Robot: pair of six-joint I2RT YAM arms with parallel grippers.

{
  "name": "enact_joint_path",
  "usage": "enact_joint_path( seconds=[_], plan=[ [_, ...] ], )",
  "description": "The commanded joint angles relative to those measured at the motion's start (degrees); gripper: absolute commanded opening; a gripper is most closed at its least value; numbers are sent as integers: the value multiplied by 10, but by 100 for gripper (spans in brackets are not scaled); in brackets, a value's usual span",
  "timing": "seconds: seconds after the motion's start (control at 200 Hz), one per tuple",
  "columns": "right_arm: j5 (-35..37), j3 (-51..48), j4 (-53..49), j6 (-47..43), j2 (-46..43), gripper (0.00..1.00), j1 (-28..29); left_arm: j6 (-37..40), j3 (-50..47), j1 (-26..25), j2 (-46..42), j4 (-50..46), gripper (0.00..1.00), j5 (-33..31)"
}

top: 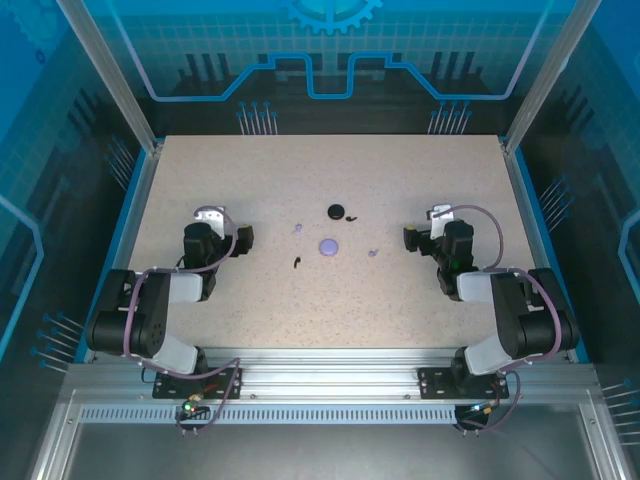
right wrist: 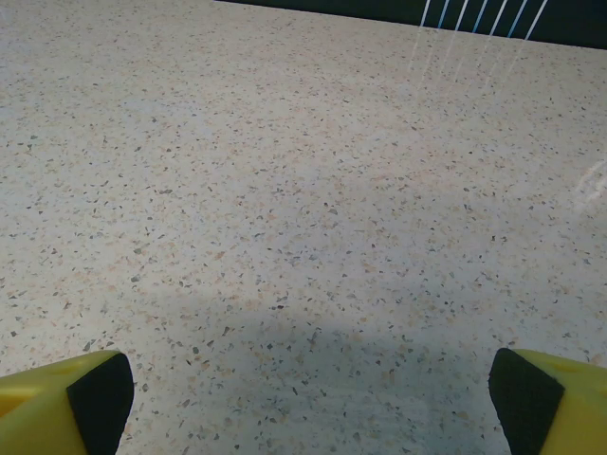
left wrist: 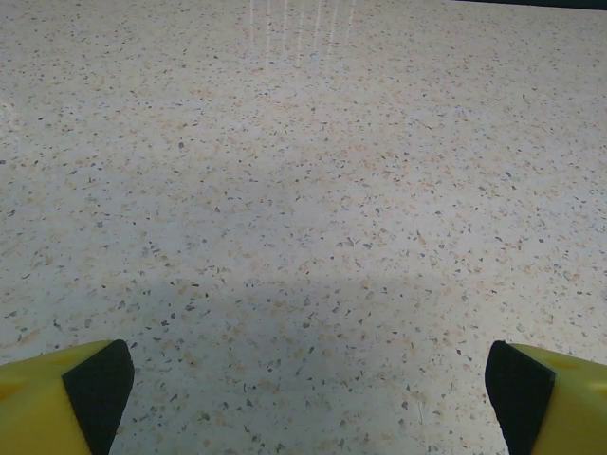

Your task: Insert the wireless bluetooth earbuds into the charging case

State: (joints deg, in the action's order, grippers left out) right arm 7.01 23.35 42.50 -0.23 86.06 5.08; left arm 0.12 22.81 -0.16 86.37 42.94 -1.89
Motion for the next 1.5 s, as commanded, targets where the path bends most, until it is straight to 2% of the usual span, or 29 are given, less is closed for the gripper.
enact_joint_path(
  seconds=[0.0, 0.66, 0.73, 0.855, 0.956, 1.056, 1.171, 1.301, 1.491],
  plan=[
    [-5, 11, 11, 3, 1, 100, -10, 0, 14, 1, 3, 10, 99, -6],
    [-7, 12, 10, 2, -1, 100, -10, -1, 20, 1, -1, -1, 99, -6],
    [-14, 38, -52, -2, -22, 100, -9, -3, 32, 1, -19, -40, 99, -12],
    [40, 62, -131, 25, -57, 100, -7, -21, 22, 1, -69, -67, 99, -45],
    [50, 108, -250, 60, -83, 100, -7, -61, 50, 1, -130, -188, 99, -72],
    [30, 135, -335, 79, -106, 100, -5, -99, 85, 1, -172, -306, 99, -65],
    [-25, 187, -466, 106, -133, 100, -6, -142, 120, 0, -224, -429, 99, -11],
    [-129, 220, -559, 114, -145, 100, 1, -193, 128, -7, -260, -487, 99, 89],
    [-191, 247, -632, 121, -141, 100, 57, -227, 160, -84, -254, -536, 99, 152]
  ],
)
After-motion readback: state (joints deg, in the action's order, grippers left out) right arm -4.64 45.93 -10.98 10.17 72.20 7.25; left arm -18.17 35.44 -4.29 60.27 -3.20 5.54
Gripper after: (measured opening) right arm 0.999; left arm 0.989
